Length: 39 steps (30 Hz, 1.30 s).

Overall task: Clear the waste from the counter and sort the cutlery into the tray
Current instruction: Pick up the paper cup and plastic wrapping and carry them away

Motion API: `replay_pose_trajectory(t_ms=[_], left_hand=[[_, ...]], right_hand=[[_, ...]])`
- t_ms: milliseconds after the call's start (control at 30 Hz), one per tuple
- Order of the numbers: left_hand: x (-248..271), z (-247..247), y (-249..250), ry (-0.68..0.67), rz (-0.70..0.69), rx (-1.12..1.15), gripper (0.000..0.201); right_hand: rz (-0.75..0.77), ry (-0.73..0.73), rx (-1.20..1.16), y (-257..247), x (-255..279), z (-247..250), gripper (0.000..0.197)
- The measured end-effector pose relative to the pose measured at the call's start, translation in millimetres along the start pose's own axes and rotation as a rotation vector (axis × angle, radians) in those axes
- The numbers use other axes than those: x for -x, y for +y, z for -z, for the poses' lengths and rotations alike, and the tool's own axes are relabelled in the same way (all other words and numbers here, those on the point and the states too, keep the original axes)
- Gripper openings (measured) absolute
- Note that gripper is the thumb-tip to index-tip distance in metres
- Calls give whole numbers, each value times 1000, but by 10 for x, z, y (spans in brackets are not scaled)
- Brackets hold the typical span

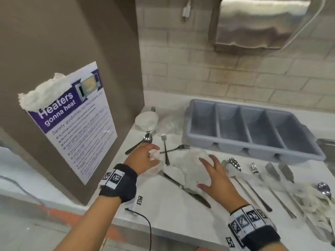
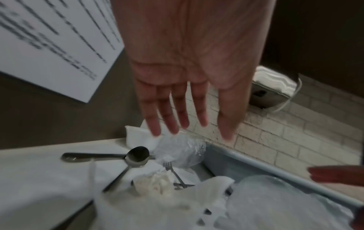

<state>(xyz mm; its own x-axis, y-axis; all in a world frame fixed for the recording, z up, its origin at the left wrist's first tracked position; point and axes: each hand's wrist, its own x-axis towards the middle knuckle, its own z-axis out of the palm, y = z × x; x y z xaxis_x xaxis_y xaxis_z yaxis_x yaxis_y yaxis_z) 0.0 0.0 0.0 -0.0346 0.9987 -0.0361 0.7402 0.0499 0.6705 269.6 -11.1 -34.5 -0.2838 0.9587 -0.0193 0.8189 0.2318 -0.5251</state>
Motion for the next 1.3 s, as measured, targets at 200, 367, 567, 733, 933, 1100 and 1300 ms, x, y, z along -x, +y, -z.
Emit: replay_pose_trajectory(t_ms=[200, 367, 567, 733, 933, 1100, 1300], left_hand=[[-305, -97, -269, -417, 16, -385, 74], [-306, -198, -511, -478, -17, -393, 70], [-224, 176, -453, -298, 75, 149, 58], [-912, 684, -166, 157, 72, 261, 43], [-1892, 448, -407, -148, 183, -298, 51], [-2012, 321, -555, -330, 281, -446, 36], [-1949, 270, -877, -180, 257, -391, 39]], right_hand=[[-164, -196, 151, -192, -541, -260, 91], [-105, -118, 196, -145, -695, -432, 28], [-126, -71, -116, -150, -686, -109, 55], [35, -45, -573, -547, -958, 573, 33], [350, 34, -152, -688, -2001, 736, 16], [156, -222, 363, -824, -2726, 245, 28], [51, -489, 505, -760, -2880, -340, 32]])
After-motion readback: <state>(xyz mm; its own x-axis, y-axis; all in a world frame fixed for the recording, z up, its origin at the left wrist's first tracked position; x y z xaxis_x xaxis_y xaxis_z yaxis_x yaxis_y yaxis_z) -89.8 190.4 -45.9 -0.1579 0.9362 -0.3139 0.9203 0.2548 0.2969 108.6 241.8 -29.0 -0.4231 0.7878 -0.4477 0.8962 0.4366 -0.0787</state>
